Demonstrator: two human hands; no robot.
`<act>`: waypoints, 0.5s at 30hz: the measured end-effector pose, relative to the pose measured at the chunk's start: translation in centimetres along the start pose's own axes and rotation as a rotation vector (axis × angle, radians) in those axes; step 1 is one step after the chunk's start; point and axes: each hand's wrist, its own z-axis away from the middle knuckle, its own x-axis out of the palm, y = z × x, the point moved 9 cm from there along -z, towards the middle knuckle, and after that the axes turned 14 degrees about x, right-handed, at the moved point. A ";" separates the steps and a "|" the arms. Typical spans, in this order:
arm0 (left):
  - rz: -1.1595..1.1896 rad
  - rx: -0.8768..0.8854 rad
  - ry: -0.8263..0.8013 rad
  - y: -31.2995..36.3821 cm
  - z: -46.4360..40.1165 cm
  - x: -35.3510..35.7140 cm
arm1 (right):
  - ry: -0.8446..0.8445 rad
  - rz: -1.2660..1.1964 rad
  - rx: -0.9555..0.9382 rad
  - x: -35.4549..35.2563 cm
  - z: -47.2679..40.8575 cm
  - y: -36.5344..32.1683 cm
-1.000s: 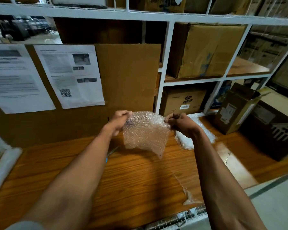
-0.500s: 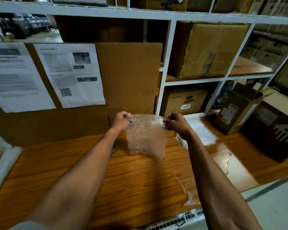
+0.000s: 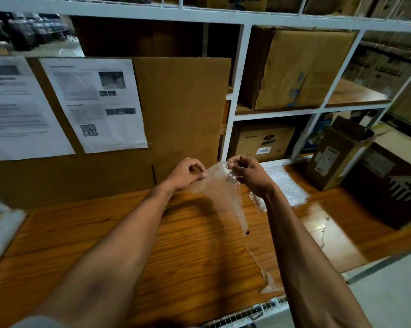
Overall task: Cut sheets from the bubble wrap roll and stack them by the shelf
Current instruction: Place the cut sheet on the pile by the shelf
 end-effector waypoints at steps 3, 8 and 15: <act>0.040 0.029 -0.069 1.1 -0.4 1.2 | -0.037 -0.002 0.010 -0.2 -0.3 0.4; -0.021 0.081 -0.078 1.9 -2.0 2.1 | -0.037 -0.006 0.000 0.4 -0.1 0.2; -0.058 -0.036 0.148 0.7 -3.6 -0.9 | -0.093 0.183 0.079 0.4 0.5 3.9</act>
